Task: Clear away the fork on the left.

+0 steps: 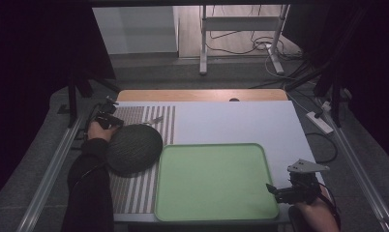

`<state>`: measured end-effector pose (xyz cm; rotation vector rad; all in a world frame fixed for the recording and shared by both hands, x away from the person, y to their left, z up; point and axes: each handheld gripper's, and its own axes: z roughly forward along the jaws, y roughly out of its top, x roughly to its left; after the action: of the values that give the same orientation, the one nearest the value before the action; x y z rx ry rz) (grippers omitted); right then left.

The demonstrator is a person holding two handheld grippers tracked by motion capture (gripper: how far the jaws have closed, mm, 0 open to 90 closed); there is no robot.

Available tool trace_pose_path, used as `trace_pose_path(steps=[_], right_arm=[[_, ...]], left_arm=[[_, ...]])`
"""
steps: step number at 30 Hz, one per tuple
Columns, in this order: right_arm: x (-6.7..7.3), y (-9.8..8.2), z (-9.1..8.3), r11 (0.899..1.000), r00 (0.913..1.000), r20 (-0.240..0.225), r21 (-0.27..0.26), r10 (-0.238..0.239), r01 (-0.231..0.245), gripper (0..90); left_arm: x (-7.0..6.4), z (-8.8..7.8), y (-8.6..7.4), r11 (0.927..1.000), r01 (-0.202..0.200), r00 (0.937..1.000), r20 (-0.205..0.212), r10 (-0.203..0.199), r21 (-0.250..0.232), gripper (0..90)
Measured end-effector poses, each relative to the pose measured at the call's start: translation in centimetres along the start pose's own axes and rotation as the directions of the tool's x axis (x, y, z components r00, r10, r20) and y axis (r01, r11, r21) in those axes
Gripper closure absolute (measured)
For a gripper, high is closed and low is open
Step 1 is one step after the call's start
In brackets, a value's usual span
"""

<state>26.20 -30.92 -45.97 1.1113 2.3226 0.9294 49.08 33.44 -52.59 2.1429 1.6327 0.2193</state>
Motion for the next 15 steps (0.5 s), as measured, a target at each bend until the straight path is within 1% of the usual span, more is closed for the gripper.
trace_pose_path(steps=[1,2,4,5,7,13,15], right_arm=[[0.04,0.02,0.00,1.000,1.0000,0.002,0.004,-0.005,0.005,0.0],[0.10,0.02,0.03,1.000,1.0000,0.002,0.005,-0.009,0.009,0.0],[0.12,0.03,0.05,1.000,0.9999,0.002,0.007,-0.010,0.010,0.0],[0.12,0.03,0.07,1.000,0.9999,0.002,0.007,-0.010,0.010,0.0],[0.11,0.03,0.07,1.000,1.0000,0.002,0.008,-0.010,0.010,0.0],[0.13,0.01,0.06,1.000,0.9999,0.002,0.008,-0.011,0.011,0.0],[0.14,0.01,0.07,1.000,0.9999,0.003,0.009,-0.013,0.013,0.0]], left_arm=[[0.09,-0.04,-0.13,1.0000,0.004,1.0000,0.009,-0.004,-0.003,88.6],[0.27,-0.10,-0.30,1.0000,0.010,0.9996,0.028,-0.010,-0.002,88.6],[0.52,-0.24,-0.47,0.9999,0.014,0.9982,0.058,-0.014,0.010,88.6],[0.52,-0.24,-0.47,0.9999,0.014,0.9982,0.058,-0.014,0.010,88.5],[0.57,-0.39,-0.52,0.9996,0.002,0.9979,0.064,-0.004,0.028,88.5],[0.50,-0.61,-0.92,0.9991,-0.008,0.9955,0.095,0.003,0.043,88.5],[0.44,-0.66,-0.89,0.9985,-0.020,0.9951,0.098,0.015,0.051,88.5]])
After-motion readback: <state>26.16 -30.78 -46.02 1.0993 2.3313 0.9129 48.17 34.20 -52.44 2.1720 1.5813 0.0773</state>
